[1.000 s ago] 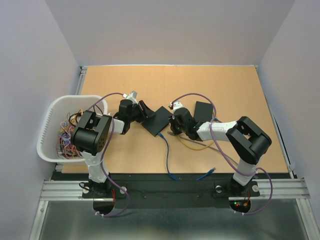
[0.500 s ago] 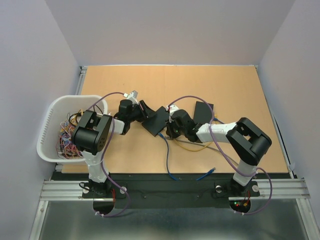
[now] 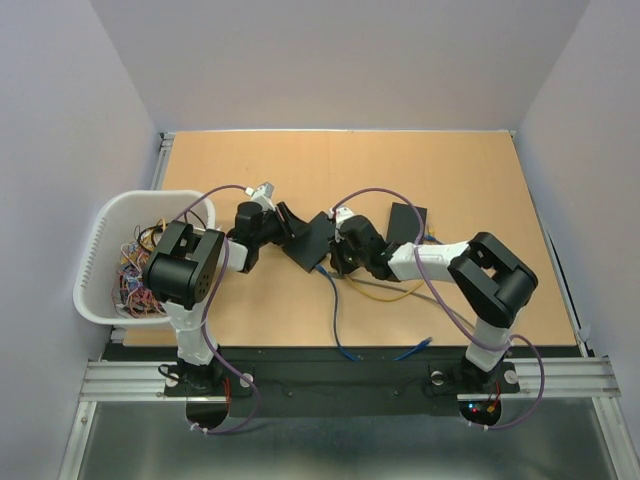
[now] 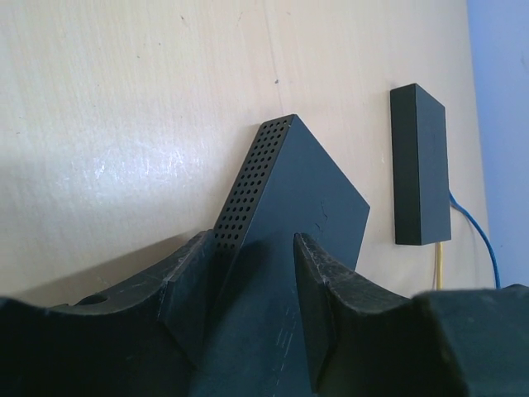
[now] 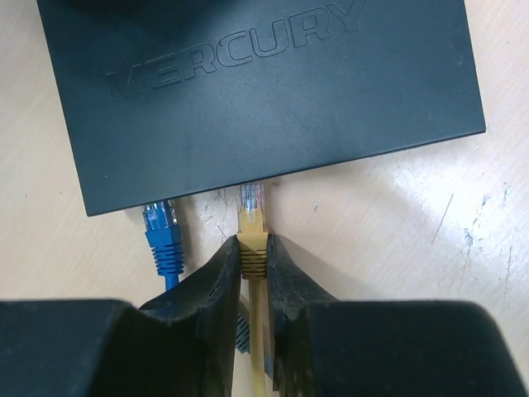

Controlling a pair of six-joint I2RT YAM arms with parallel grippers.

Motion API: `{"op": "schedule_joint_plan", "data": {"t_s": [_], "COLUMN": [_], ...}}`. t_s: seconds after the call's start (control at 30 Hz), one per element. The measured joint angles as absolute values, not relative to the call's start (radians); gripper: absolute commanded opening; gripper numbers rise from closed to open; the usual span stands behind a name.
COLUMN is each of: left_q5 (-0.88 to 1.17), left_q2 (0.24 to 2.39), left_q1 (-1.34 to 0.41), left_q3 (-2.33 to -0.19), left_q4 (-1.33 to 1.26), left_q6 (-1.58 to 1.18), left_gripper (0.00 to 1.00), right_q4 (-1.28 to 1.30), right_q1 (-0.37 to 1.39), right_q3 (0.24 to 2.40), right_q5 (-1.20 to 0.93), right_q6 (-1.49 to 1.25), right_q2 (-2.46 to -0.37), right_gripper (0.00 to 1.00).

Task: Insert the plug into the switch port

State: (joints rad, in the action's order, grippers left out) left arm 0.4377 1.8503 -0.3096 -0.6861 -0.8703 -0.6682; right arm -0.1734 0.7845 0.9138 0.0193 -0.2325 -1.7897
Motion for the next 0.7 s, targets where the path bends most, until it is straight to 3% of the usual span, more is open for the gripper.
{"op": "schedule_joint_plan", "data": {"t_s": [0.7], "left_q5": [0.340], "left_q2": [1.860], "left_q1": [-0.306], "left_q3": [-0.646], "left_q4": [-0.978], "left_q6": [-0.610], "left_gripper": [0.52], "right_q4": [0.114], "right_q1": [0.774], "right_q3": [1.198], "right_q5": [-0.027], "right_q6": [-0.236], "right_q2": [-1.928], "right_gripper": [0.00]}}
